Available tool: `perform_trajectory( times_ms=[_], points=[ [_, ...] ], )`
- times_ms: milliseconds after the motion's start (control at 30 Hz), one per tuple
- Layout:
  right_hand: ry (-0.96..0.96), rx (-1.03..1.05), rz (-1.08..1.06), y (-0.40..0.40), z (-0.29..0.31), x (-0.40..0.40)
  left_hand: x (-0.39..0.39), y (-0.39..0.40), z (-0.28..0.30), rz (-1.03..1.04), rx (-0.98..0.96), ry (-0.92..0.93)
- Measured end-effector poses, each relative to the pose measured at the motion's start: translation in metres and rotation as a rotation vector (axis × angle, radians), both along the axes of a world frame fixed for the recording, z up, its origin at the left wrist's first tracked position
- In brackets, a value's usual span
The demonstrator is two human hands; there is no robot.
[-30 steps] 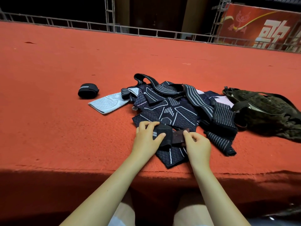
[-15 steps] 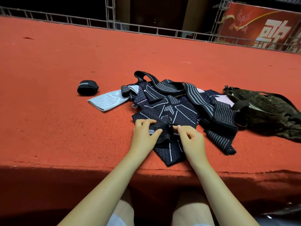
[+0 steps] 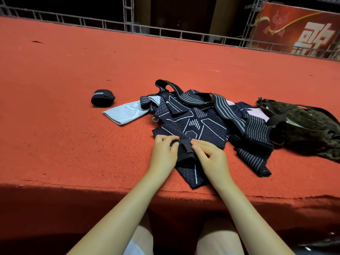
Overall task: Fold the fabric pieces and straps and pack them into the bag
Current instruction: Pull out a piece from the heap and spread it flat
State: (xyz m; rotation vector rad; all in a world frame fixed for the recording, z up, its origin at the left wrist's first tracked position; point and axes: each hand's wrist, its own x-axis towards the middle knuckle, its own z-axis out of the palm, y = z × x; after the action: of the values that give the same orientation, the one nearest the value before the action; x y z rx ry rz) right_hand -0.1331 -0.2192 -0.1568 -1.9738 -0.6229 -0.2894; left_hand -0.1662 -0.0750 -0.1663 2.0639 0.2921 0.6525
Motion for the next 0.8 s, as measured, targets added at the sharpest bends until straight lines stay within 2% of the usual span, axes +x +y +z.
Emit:
perform_trajectory(
  times_ms=[233,400,600,700,800],
  points=[
    [0.229,-0.017,0.002,0.019,0.012,0.000,-0.001,0.004,0.000,0.058,-0.090,-0.044],
    [0.283,-0.165,-0.065,0.034,0.019,0.000,-0.008,0.004,0.004,0.071,-0.251,-0.161],
    [0.342,-0.049,0.001,0.045,0.019,-0.008,-0.015,0.009,0.009,0.068,-0.465,-0.358],
    [0.320,0.044,0.038,0.053,0.025,-0.004,-0.014,0.022,0.011,0.059,-0.553,-0.324],
    [0.254,0.103,0.060,0.073,0.033,0.003,-0.006,0.051,0.010,0.046,-0.541,-0.220]
  ],
)
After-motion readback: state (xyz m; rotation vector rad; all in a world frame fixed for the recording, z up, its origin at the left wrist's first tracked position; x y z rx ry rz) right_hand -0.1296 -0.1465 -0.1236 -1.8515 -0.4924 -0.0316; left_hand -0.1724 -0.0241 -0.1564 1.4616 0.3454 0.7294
